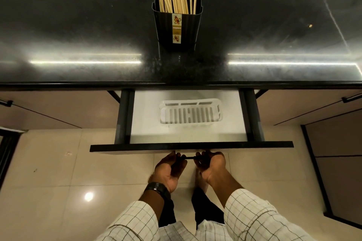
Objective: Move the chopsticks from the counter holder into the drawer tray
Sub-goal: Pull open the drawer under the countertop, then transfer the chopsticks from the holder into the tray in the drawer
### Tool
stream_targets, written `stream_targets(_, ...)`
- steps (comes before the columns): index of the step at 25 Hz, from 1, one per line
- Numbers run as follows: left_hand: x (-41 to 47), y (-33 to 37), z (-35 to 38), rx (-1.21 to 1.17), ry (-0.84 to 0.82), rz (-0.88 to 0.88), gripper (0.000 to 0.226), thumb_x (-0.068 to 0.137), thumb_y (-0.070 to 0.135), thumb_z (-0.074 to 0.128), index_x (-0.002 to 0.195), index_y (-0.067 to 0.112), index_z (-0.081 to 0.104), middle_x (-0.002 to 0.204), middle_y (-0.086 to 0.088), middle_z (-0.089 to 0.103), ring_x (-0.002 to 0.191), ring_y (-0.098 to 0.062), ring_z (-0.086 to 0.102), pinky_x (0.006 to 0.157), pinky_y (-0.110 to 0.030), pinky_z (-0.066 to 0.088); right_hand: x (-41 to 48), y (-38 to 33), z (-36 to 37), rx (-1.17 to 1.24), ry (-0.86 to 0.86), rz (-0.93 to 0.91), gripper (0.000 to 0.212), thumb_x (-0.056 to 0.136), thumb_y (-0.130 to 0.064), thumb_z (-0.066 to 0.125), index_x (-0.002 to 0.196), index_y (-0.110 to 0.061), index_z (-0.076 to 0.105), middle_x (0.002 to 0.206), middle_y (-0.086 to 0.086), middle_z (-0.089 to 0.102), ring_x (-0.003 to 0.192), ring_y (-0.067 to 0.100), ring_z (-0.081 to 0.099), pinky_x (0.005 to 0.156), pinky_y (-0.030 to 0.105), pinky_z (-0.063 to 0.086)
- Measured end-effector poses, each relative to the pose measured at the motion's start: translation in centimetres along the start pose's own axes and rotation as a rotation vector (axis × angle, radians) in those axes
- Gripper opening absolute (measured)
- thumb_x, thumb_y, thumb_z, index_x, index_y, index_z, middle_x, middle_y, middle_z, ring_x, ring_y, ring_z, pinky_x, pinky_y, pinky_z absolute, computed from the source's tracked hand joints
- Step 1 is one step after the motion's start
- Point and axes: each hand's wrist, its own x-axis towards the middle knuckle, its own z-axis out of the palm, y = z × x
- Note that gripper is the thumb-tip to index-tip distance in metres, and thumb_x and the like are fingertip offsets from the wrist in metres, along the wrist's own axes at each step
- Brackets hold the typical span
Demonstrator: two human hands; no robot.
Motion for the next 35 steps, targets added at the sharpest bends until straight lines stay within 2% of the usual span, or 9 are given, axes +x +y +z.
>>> stream_targets(7,-1.2,-0.5,-0.9,0.035,0.038,0.017,0.020,0.097,-0.001,0.053,0.115,-0.004,0.062,0.104,-0.028,0.067,0.093,-0.039,0.066,0.087,-0.049,0.055,-1.8,0.2,-1.4,0.035,-0.061,0.050,0.034,0.107,-0.017,0.037,0.129,-0.004,0.060,0.131,0.017,0.064,0.125,0.037,0.060,0.114,0.048,0.042)
stream_targets(10,-2.2,0.0,-1.1,0.234,0.021,0.044,0.022,0.100,0.008,0.051,0.115,-0.003,0.063,0.104,-0.027,0.068,0.092,-0.038,0.066,0.091,-0.050,0.055,-2.3,-0.6,-1.7,-0.131,-0.060,0.059,0.032,0.105,-0.013,0.050,0.131,0.005,0.055,0.133,0.024,0.060,0.126,0.043,0.058,0.104,0.050,0.049)
stream_targets(12,-3.8,0.7,-1.0,0.560,-0.008,0.103,0.020,0.101,0.015,0.050,0.110,0.004,0.064,0.106,-0.022,0.068,0.096,-0.036,0.066,0.094,-0.049,0.054,-2.6,-1.5,-2.3,-0.357,-0.039,0.014,0.035,0.101,-0.011,0.057,0.130,0.008,0.055,0.128,0.031,0.061,0.111,0.045,0.065,0.078,0.048,0.058)
stream_targets(14,-5.6,1.5,-0.7,0.863,-0.054,0.177,0.016,0.100,0.022,0.051,0.102,0.011,0.062,0.102,-0.012,0.067,0.092,-0.029,0.064,0.079,-0.037,0.053,-3.4,-2.7,-3.3,-0.650,-0.013,-0.049,0.030,0.102,-0.010,0.054,0.124,0.009,0.056,0.118,0.032,0.063,0.086,0.040,0.066,0.061,0.042,0.057)
stream_targets(16,-7.1,2.4,-0.2,1.011,-0.103,0.239,0.016,0.099,0.028,0.054,0.094,0.014,0.060,0.090,-0.007,0.059,0.076,-0.019,0.054,0.059,-0.024,0.040,-5.0,-3.8,-3.8,-0.939,-0.033,-0.067,0.026,0.101,-0.009,0.053,0.117,0.010,0.057,0.098,0.027,0.064,0.073,0.034,0.063,0.064,0.044,0.060)
stream_targets(19,-8.9,4.0,1.5,1.058,-0.139,0.230,0.028,0.097,0.034,0.058,0.077,0.014,0.057,0.070,-0.005,0.050,0.052,-0.011,0.041,0.049,-0.020,0.026,-8.8,-5.6,-1.9,-1.229,-0.142,-0.075,0.026,0.095,-0.012,0.065,0.109,0.009,0.065,0.074,0.021,0.065,0.057,0.030,0.062,0.074,0.044,0.060)
stream_targets(24,-12.3,7.6,6.5,1.174,-0.201,0.315,0.028,0.095,0.040,0.059,0.098,0.013,0.064,0.085,-0.009,0.070,0.068,-0.019,0.063,0.064,-0.028,0.051,-14.4,-9.1,5.7,-1.455,-0.479,-0.515,0.017,0.097,-0.024,0.065,0.103,-0.009,0.068,0.085,0.011,0.074,0.063,0.016,0.071,0.065,0.027,0.063)
stream_targets(29,-15.8,13.0,12.5,1.173,-0.297,0.662,0.029,0.096,0.041,0.056,0.103,0.017,0.069,0.102,-0.013,0.075,0.089,-0.027,0.073,0.074,-0.032,0.057,-17.7,-13.1,16.0,-1.287,-0.574,-0.965,0.009,0.096,-0.019,0.065,0.094,-0.011,0.069,0.083,0.011,0.074,0.067,0.015,0.071,0.063,0.022,0.057)
stream_targets(35,-17.4,17.6,20.0,1.025,-0.266,0.854,0.021,0.098,0.032,0.057,0.099,0.014,0.068,0.089,-0.010,0.074,0.075,-0.019,0.068,0.068,-0.031,0.057,-18.6,-17.9,27.3,-1.118,-0.350,-1.385,0.007,0.095,-0.018,0.066,0.095,-0.015,0.072,0.088,0.004,0.076,0.078,0.012,0.072,0.074,0.032,0.063)
